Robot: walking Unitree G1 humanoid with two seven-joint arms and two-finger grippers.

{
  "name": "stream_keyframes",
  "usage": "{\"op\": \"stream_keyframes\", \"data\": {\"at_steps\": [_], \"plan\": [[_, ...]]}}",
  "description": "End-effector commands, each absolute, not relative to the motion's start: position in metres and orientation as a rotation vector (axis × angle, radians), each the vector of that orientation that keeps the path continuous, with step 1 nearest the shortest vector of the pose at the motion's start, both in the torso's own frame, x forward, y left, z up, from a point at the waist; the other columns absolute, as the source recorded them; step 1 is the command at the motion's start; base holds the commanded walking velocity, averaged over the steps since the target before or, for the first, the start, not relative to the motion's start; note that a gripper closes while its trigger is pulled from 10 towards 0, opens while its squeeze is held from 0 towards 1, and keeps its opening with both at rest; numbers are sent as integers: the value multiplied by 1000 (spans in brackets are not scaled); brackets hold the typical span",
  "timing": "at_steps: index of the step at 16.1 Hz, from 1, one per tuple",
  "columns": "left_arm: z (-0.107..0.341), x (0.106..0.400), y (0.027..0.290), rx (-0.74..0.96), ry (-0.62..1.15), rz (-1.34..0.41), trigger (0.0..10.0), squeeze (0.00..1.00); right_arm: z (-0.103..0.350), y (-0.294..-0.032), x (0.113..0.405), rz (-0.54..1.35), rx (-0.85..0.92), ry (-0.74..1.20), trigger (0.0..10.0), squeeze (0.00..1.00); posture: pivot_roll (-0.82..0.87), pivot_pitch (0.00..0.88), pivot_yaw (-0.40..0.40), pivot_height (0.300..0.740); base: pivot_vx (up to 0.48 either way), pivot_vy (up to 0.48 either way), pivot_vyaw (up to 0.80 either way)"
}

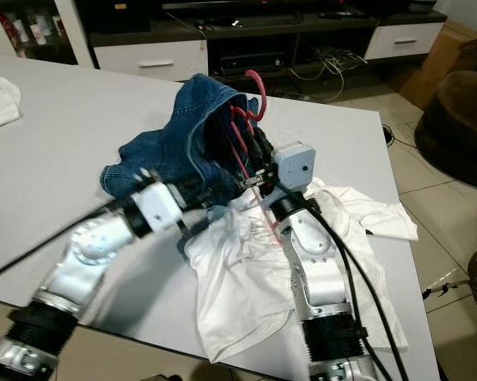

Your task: Hang hanger

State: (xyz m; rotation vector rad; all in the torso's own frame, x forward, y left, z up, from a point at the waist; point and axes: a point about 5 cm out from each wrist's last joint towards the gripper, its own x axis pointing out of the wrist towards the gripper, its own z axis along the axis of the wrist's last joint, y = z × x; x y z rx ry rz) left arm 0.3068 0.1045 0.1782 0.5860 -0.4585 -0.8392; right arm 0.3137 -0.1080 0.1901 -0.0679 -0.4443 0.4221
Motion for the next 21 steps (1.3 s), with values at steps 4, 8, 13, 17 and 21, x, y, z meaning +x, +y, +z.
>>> {"op": "stream_keyframes", "data": {"at_steps": [4, 8, 13, 17, 21], "plan": [[189, 306, 128, 546, -386, -891, 10000, 0, 200, -112, 312, 402, -213, -528, 10000, 0, 28, 73, -3, 740, 0, 0, 0], [167, 296, 116, 468, -292, -975, 10000, 251, 199, -107, 315, 376, -163, -520, 10000, 0, 32, 73, -6, 740, 0, 0, 0], [176, 292, 113, 350, -293, -1014, 10000, 318, 196, -109, 310, 397, -189, -526, 10000, 0, 22, 75, -6, 740, 0, 0, 0], [200, 280, 135, 119, -222, -1155, 10000, 0, 193, -121, 311, 365, -197, -508, 10000, 0, 24, 76, 0, 740, 0, 0, 0], [172, 279, 145, 395, -111, -1104, 10000, 0, 196, -114, 311, 374, -189, -530, 10000, 0, 40, 76, 3, 740, 0, 0, 0]]}}
